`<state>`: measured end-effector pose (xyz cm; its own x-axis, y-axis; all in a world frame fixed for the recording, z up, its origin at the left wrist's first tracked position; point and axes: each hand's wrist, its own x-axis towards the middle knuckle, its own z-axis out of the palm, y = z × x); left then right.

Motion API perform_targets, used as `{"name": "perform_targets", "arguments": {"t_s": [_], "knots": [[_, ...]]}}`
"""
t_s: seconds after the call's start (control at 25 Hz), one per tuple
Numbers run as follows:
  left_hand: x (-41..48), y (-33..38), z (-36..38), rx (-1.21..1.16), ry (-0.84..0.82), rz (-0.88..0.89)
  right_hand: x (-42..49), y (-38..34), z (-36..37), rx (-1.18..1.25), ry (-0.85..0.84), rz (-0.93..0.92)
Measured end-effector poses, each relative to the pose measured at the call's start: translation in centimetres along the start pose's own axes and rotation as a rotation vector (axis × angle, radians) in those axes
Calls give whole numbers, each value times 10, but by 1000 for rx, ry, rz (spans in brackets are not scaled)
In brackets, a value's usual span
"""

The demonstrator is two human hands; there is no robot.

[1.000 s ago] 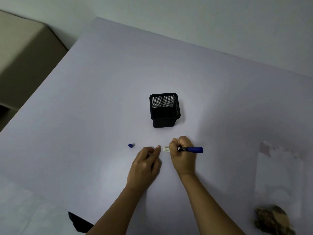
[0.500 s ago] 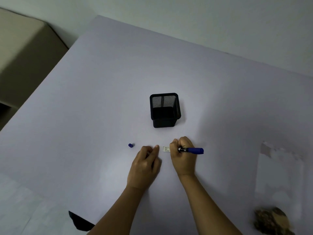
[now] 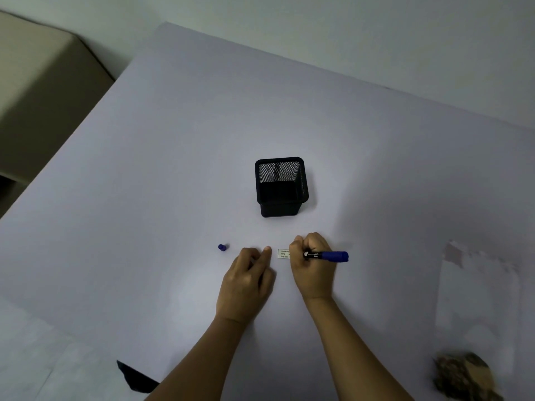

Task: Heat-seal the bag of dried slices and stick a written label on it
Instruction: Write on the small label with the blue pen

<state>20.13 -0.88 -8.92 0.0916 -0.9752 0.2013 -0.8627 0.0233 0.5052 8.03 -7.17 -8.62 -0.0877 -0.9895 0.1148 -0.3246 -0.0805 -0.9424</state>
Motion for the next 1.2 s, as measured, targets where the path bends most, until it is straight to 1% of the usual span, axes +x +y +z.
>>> {"name": "perform_targets", "arguments": {"t_s": [0.2,0.56,1.2], "knots": [[-1,1,1,8,-3,-2,0,2,-1,-27,4,6],[-1,1,1,28,-9,6,-2,1,-2,-26,-2,-46],[0,0,0,1,-3,-8,-1,-2,-1,-68,-17,-27]]}}
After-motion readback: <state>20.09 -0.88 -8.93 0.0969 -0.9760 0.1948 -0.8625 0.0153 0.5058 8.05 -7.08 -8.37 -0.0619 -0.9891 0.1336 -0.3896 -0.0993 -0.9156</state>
